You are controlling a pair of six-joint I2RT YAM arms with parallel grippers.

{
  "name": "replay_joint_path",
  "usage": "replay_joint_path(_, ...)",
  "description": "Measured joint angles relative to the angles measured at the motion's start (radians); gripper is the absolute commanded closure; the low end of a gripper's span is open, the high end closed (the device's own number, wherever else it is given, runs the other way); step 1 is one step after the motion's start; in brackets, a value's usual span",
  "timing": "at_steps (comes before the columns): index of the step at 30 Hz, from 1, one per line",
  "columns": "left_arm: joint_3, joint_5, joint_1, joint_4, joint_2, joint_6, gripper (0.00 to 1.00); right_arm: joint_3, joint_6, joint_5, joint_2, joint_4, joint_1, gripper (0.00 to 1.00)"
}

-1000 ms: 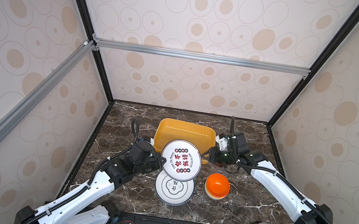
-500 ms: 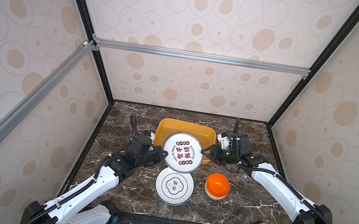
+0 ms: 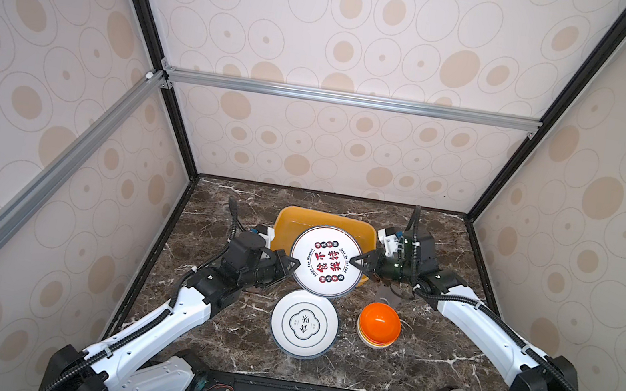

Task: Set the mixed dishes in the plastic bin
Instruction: 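Lift the printed plate with both grippers and carry it over the yellow bin, then lower the plate into the bin with the right gripper while the left gripper releases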

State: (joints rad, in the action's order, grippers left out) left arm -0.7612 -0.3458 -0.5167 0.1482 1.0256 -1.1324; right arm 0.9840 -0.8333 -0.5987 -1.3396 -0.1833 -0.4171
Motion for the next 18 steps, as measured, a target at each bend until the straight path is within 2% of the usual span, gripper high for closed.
replay_joint_path(2, 0.0, -0.01, 0.014, -0.003, 0.002, -0.022, 0.96, 0.0, 0.011, -0.016, 0.0, 0.022, 0.001, 0.99)
replay_joint_path(3, 0.0, -0.014, 0.019, -0.007, 0.002, -0.024, 0.92, 0.0, 0.011, -0.017, 0.0, 0.029, 0.0, 1.0)
replay_joint_path(6, 0.0, -0.018, 0.025, -0.013, 0.003, -0.025, 0.86, 0.003, 0.009, -0.02, -0.001, 0.033, 0.002, 1.0)
replay_joint_path(7, 0.0, -0.018, 0.028, -0.014, 0.003, -0.023, 0.8, 0.007, 0.008, -0.02, -0.004, 0.031, 0.001, 1.0)
replay_joint_path(9, 0.0, -0.019, 0.034, -0.019, 0.003, -0.014, 0.57, 0.022, 0.011, -0.01, -0.017, 0.021, 0.001, 1.0)
replay_joint_path(12, -0.01, -0.011, 0.045, -0.019, 0.0, -0.005, 0.43, 0.05, 0.012, 0.024, -0.049, -0.006, 0.003, 1.0)
replay_joint_path(15, -0.016, 0.009, 0.058, -0.007, -0.019, 0.005, 0.36, 0.089, 0.013, 0.052, -0.097, -0.031, 0.005, 1.0)
replay_joint_path(18, -0.016, 0.043, 0.068, 0.025, -0.052, 0.018, 0.34, 0.132, 0.011, 0.076, -0.148, -0.04, 0.005, 1.0)
